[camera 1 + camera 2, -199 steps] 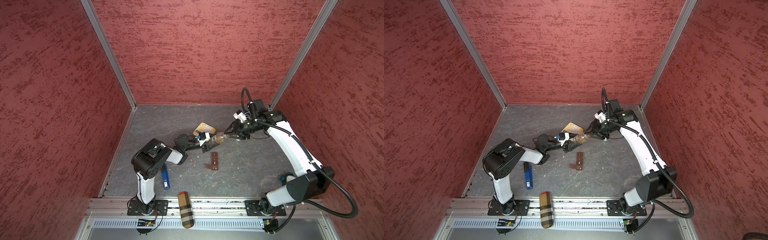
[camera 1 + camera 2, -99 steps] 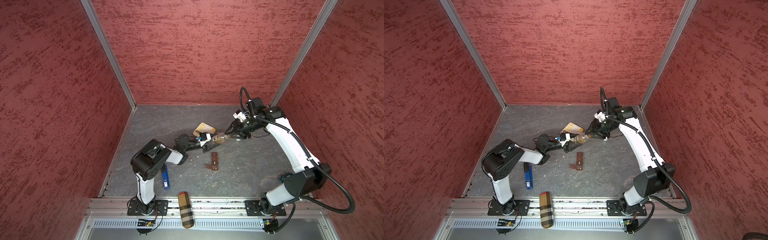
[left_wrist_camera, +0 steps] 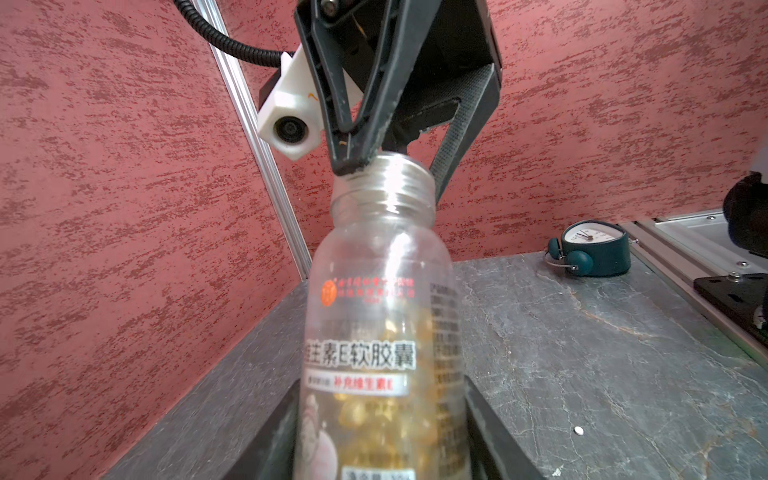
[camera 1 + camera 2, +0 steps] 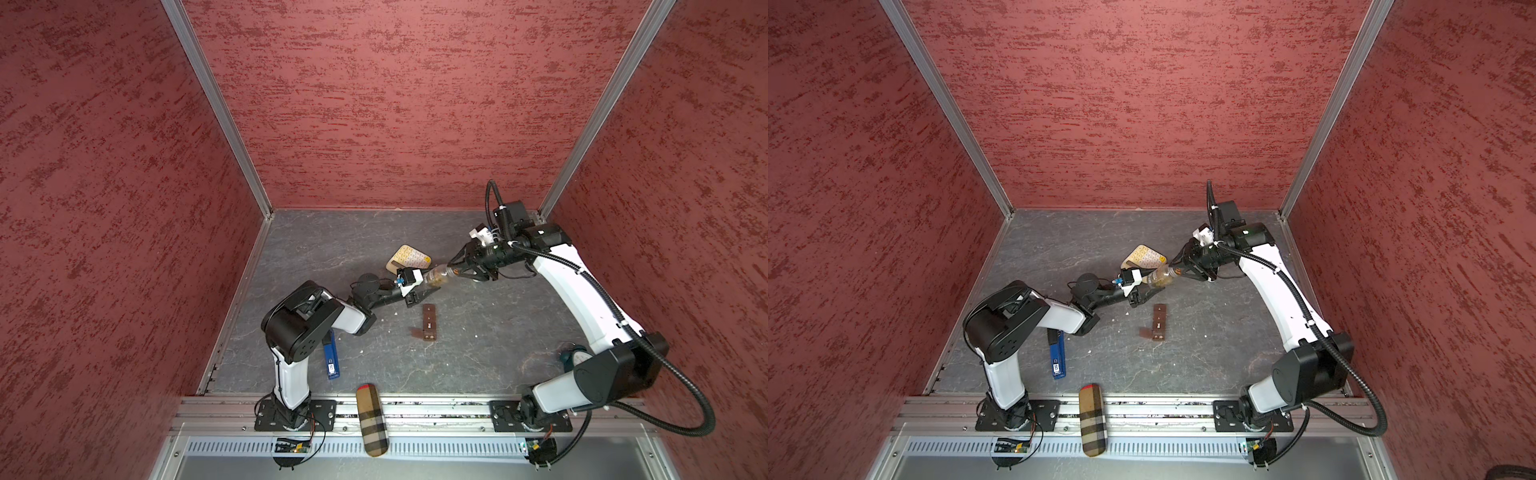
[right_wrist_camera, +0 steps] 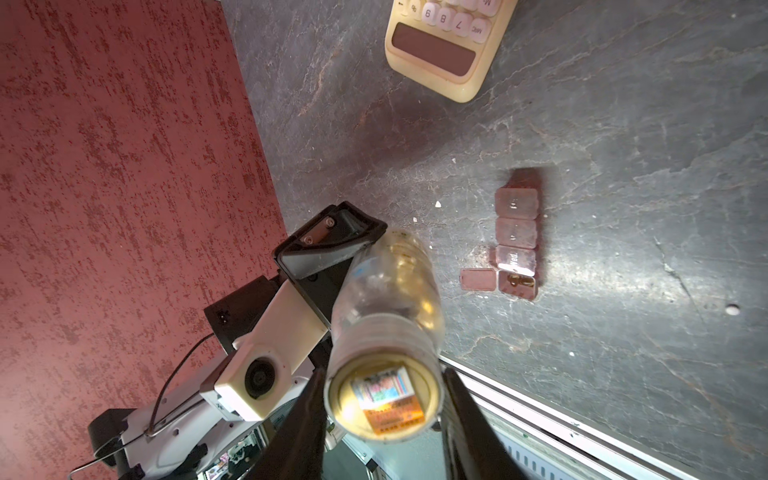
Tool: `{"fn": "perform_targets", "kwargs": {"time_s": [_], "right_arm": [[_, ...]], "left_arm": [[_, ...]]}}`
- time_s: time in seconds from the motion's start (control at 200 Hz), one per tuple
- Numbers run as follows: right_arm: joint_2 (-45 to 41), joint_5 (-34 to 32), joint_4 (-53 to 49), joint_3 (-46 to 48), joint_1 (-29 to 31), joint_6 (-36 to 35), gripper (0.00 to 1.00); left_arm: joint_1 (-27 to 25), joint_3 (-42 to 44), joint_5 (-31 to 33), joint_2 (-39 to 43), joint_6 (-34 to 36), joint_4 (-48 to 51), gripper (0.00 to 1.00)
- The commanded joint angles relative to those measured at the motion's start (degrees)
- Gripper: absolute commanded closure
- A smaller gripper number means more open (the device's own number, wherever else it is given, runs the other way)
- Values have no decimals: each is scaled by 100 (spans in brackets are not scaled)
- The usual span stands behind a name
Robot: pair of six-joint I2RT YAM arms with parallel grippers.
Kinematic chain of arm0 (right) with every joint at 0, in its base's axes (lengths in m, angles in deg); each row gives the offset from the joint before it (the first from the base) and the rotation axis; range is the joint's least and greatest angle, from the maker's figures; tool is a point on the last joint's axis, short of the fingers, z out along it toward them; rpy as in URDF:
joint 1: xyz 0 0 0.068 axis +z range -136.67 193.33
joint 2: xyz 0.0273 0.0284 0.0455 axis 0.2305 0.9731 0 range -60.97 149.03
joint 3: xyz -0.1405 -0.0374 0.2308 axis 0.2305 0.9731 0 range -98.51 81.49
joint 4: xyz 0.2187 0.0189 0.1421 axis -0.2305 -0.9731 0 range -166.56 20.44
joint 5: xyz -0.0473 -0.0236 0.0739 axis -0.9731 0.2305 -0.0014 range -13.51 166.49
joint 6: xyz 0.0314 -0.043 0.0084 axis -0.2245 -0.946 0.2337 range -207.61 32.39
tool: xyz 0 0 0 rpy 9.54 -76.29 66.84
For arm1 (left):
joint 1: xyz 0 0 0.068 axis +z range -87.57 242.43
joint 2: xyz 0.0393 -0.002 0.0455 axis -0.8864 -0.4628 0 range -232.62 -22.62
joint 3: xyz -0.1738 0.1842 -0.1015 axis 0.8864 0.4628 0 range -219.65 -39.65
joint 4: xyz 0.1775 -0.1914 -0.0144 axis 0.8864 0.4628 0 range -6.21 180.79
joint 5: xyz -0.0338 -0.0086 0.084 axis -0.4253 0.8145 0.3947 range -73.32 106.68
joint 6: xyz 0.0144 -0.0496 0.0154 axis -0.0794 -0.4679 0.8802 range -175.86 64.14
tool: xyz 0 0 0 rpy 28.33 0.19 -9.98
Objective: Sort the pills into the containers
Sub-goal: 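Lower the gold lid onto the bottle mouth held by the left gripper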
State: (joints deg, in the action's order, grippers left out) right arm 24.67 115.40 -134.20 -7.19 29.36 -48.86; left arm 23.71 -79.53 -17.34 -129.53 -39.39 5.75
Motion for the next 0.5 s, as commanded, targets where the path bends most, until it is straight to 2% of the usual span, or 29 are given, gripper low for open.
{"fn": "perform_targets", "kwargs": {"time_s": [0.0,0.205,0.496], "right_arm": [[-122,-39,301,-57,32,563,59],[-183,-282,141,10,31,1007,57],[-161,-556,-125,-113,27,839,52]], "left_arm": [[-212,70,205,236,481,-282,100],[-287,94,451,217,697,-290,100],[-290,103,447,136,716,-291,100]]}}
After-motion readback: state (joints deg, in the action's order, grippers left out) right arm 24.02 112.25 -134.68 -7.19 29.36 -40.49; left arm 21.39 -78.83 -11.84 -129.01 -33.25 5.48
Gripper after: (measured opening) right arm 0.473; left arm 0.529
